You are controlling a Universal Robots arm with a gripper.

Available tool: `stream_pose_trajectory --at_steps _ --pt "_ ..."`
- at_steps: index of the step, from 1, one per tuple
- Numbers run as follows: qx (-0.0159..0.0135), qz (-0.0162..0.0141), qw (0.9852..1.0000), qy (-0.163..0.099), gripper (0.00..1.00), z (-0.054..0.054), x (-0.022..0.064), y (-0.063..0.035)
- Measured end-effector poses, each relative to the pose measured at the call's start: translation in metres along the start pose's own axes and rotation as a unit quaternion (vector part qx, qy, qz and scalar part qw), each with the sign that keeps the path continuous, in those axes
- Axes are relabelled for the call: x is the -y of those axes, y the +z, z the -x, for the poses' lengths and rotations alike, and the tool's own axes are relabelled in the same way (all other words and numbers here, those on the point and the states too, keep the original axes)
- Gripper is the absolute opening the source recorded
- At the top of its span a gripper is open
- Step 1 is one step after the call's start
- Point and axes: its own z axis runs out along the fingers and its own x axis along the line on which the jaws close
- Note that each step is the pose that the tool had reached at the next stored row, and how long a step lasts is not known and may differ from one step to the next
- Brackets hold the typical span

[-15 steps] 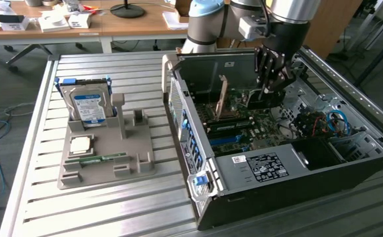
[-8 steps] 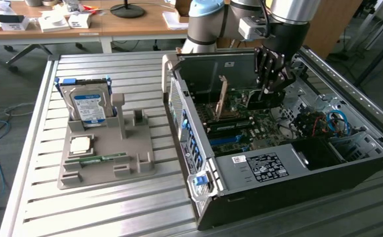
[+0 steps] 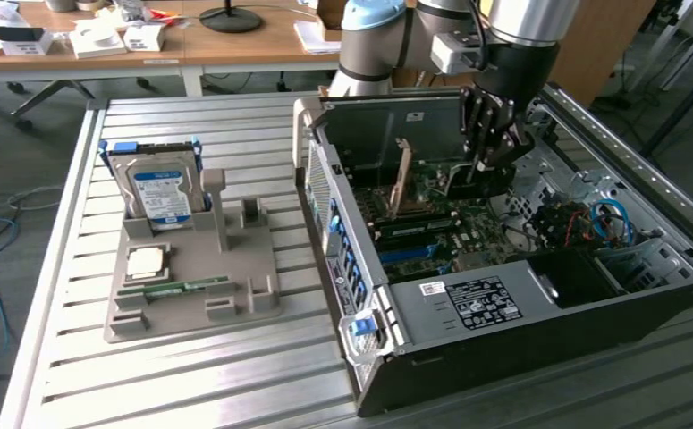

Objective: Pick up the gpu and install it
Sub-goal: 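Insert the gpu into the slot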

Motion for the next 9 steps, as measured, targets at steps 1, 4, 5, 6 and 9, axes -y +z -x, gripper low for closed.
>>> stream_pose_trajectory --at_steps 1,4,5,6,9 --pt "0.0 0.0 1.0 0.0 0.26 0.0001 0.0 0.0009" --pt "0.0 0.0 1.0 0.0 0.26 0.0002 -0.0001 0.0036" --pt "0.0 0.0 1.0 0.0 0.26 0.0003 -0.0001 0.0046" --pt "0.0 0.0 1.0 0.0 0.26 0.0003 -0.0001 0.0055" --pt "0.0 0.0 1.0 0.0 0.26 0.0005 -0.0002 0.0076"
